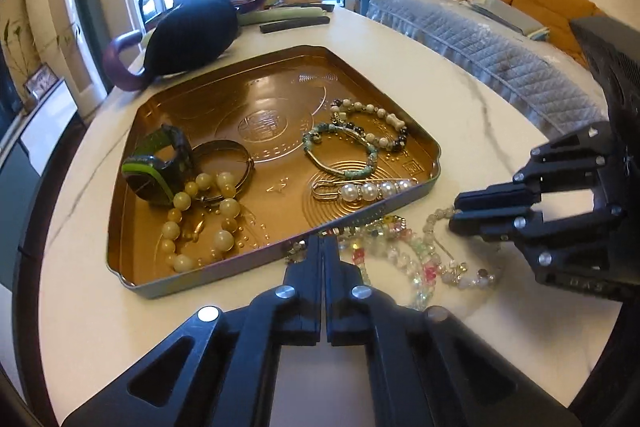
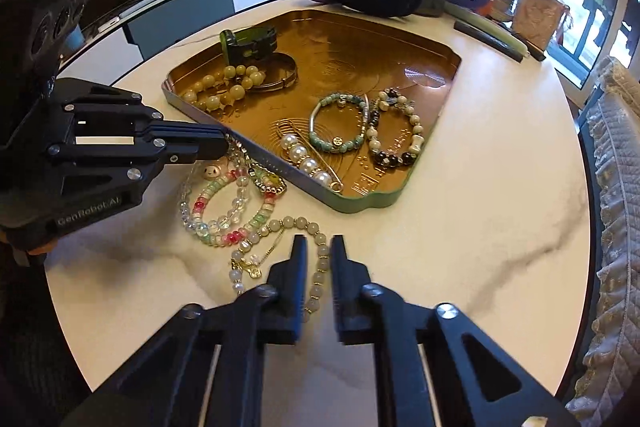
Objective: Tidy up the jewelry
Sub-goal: 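Grasp a white pearl bracelet with the right tool while the left tool grasps a clear crystal bracelet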
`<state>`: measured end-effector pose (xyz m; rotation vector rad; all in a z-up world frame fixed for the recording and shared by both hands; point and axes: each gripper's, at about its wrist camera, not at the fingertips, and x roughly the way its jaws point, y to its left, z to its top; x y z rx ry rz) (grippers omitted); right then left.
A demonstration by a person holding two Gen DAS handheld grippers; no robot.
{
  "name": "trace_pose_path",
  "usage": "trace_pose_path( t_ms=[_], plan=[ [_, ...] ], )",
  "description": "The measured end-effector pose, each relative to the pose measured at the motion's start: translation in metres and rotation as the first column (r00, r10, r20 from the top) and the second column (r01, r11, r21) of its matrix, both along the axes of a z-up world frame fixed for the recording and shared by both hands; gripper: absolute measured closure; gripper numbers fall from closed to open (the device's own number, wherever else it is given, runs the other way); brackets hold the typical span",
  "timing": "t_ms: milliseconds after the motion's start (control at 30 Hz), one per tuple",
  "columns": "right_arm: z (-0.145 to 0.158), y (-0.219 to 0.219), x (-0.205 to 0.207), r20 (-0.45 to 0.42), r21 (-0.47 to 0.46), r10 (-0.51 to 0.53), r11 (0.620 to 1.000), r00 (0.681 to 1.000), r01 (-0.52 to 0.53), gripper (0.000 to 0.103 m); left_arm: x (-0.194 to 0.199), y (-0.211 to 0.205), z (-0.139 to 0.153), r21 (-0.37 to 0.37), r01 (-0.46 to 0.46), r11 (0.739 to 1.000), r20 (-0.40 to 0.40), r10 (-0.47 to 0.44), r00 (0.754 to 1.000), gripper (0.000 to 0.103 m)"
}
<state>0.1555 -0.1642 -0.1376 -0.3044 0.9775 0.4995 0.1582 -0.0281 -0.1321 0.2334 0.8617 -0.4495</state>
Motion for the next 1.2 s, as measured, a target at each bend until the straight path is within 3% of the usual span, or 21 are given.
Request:
trace_pose_path(
  t_ms=[167, 300, 400, 533, 600, 667, 733, 800, 967, 1033, 1067, 1100, 1133, 1200],
  plan=[
    [0.001, 0.0, 0.002, 0.013, -0.016, -0.009, 1.0, 1.0, 0.009, 0.097, -0.001, 0.008, 0.001, 0.004, -0.032, 0.999, -0.021, 0.032, 0.999, 0.103],
    [0.006, -0.007, 0.005, 0.022, -0.003, -0.032, 0.999, 0.999, 0.032, 0.098, 0.002, 0.027, 0.002, 0.015, -0.118, 0.993, -0.031, 0.118, 0.992, 0.103],
    [0.011, -0.011, 0.006, 0.036, 0.008, -0.045, 0.999, 0.998, 0.045, 0.098, 0.004, 0.041, 0.003, -0.059, -0.138, 0.989, -0.084, 0.132, 0.988, 0.103],
    [0.016, -0.013, 0.007, 0.041, 0.013, -0.048, 0.999, 0.998, 0.047, 0.098, 0.001, 0.047, 0.008, -0.103, -0.147, 0.984, -0.103, 0.137, 0.985, 0.1],
    [0.014, -0.013, 0.008, 0.027, 0.02, -0.052, 0.998, 0.998, 0.051, 0.097, 0.0, 0.046, 0.007, -0.112, -0.152, 0.982, -0.118, 0.138, 0.983, 0.094],
    [0.011, -0.014, 0.008, 0.013, 0.038, -0.057, 0.998, 0.998, 0.056, 0.088, -0.001, 0.042, 0.005, -0.101, -0.15, 0.983, -0.12, 0.138, 0.983, 0.09],
    [0.01, -0.012, 0.007, 0.014, 0.041, -0.058, 0.998, 0.998, 0.057, 0.08, -0.002, 0.038, 0.001, -0.058, -0.155, 0.986, -0.104, 0.148, 0.983, 0.081],
    [0.006, -0.007, 0.006, 0.011, 0.024, -0.04, 0.999, 0.999, 0.04, 0.074, -0.001, 0.036, -0.004, -0.042, -0.161, 0.986, -0.111, 0.156, 0.981, 0.065],
    [0.0, 0.0, 0.005, 0.016, -0.004, -0.023, 1.0, 1.0, 0.023, 0.072, -0.003, 0.031, -0.007, -0.025, -0.166, 0.986, -0.07, 0.164, 0.984, 0.059],
    [-0.001, 0.001, 0.006, 0.017, 0.004, -0.02, 1.0, 1.0, 0.02, 0.074, -0.004, 0.028, -0.007, -0.009, -0.166, 0.986, -0.057, 0.165, 0.985, 0.06],
    [-0.001, 0.002, 0.007, 0.018, 0.003, -0.013, 1.0, 1.0, 0.013, 0.08, -0.003, 0.029, -0.007, -0.019, -0.165, 0.986, -0.066, 0.163, 0.984, 0.064],
    [-0.001, 0.004, 0.007, 0.015, 0.006, 0.0, 1.0, 1.0, 0.0, 0.097, -0.003, 0.029, -0.007, -0.028, -0.158, 0.987, -0.071, 0.156, 0.985, 0.081],
    [-0.001, 0.006, 0.006, 0.017, 0.001, 0.008, 1.0, 1.0, -0.008, 0.098, -0.003, 0.028, -0.006, -0.03, -0.15, 0.988, -0.073, 0.148, 0.986, 0.094],
    [-0.001, 0.012, 0.004, 0.041, -0.03, 0.023, 0.999, 0.999, -0.021, 0.098, -0.002, 0.03, -0.006, -0.044, -0.152, 0.987, -0.088, 0.148, 0.985, 0.095]
  ],
)
